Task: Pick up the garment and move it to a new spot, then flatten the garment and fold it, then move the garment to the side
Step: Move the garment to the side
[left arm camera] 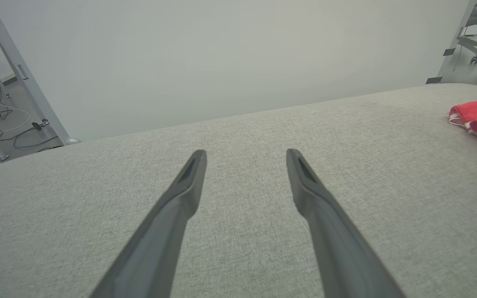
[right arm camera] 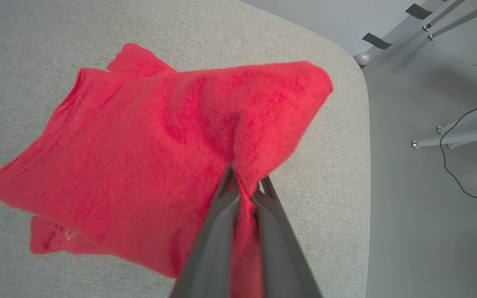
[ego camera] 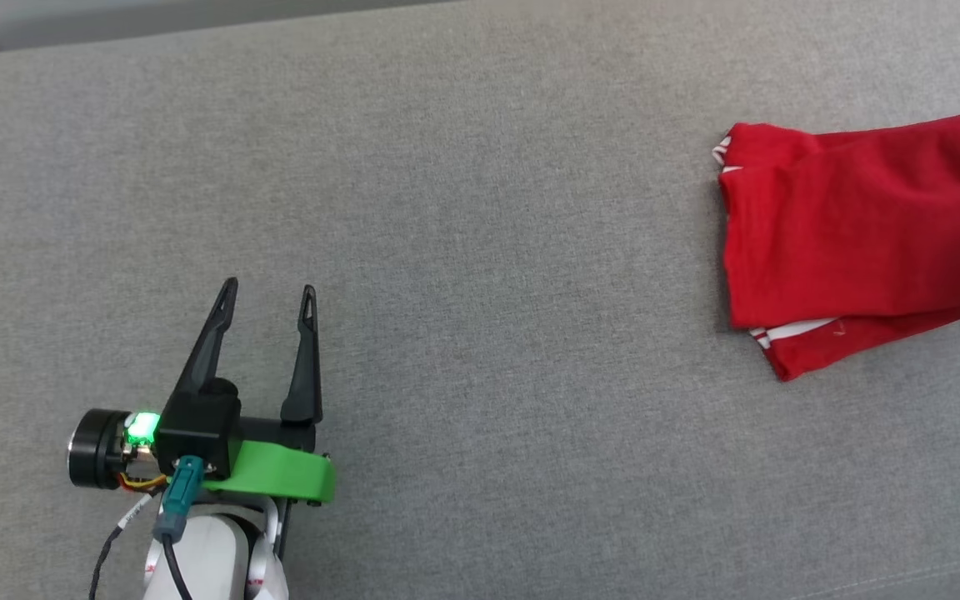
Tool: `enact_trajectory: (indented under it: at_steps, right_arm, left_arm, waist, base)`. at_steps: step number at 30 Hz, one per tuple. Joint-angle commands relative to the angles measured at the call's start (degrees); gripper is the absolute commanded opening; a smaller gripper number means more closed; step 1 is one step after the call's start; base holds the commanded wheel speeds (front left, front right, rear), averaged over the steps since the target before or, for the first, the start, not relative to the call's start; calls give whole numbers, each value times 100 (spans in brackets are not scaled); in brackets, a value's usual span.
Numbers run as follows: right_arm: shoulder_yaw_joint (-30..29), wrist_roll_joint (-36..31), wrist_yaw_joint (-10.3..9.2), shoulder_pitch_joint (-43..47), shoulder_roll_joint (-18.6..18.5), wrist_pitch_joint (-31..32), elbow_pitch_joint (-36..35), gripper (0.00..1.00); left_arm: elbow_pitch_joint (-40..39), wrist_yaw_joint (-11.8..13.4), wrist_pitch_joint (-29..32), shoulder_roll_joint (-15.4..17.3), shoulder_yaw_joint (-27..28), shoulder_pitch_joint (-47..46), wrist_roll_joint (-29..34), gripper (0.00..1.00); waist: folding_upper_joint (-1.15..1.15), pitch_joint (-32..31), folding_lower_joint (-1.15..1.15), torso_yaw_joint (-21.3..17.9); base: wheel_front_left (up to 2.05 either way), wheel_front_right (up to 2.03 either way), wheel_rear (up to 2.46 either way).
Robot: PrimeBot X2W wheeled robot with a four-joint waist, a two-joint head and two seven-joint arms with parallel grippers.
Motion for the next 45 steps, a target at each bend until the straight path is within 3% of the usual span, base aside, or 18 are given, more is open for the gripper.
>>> enact_trajectory:
  at_steps: [1, 10, 22, 23, 24, 25, 33, 39, 45]
  right_arm:
    - [-59, -70, -4, -163, -30, -22, 206, 0]
    - [-404, -278, -4, -784, -52, -250, 1564, 0]
    - [-636, -581, -4, -1521, 80, -830, 2836, 0]
    - [-641, -608, -4, -1553, 101, -894, 2912, 15]
    - [-643, -649, -4, -1589, 127, -970, 3008, 66]
    - [-641, -679, -4, -1612, 153, -1017, 3087, 100]
    - [-626, -826, -4, -1655, 305, -1759, 3496, 100]
    - [-736, -919, -4, -1573, 356, -3069, 3430, 100]
    - [-1456, -1252, -4, -1433, 787, -3483, 2870, 100]
  left_arm:
    - [-52, 5, -34, 80, 25, -138, 63, 100]
    - [-203, 14, -34, 271, 47, -334, 112, 100]
    - [-315, 49, -34, 365, -2, -441, 103, 100]
    - [-313, 56, -34, 362, -6, -439, 96, 100]
    - [-304, 64, -34, 359, -6, -434, 86, 100]
    - [-296, 72, -34, 357, -6, -431, 76, 100]
    - [-186, 132, -34, 275, -41, -317, -16, 100]
    - [-82, 178, -34, 185, -53, -109, -98, 100]
    - [-14, 215, -34, 117, -23, 119, -173, 100]
  waist:
    - [0, 511, -1, -282]
    - [0, 927, -1, -395]
    - [0, 1063, -1, -313]
    - [0, 1047, -1, -300]
    - [0, 1022, -1, -284]
    - [0, 993, -1, -270]
    - [0, 590, -1, -134]
    - [0, 110, -1, 10]
    - [0, -299, -1, 155]
  base:
    - [0, 0, 0]
    - [0, 0, 0]
    - [0, 0, 0]
    - [0, 0, 0]
    - [0, 0, 0]
    - [0, 0, 0]
    - [0, 0, 0]
    - [0, 0, 0]
    - [0, 0, 0]
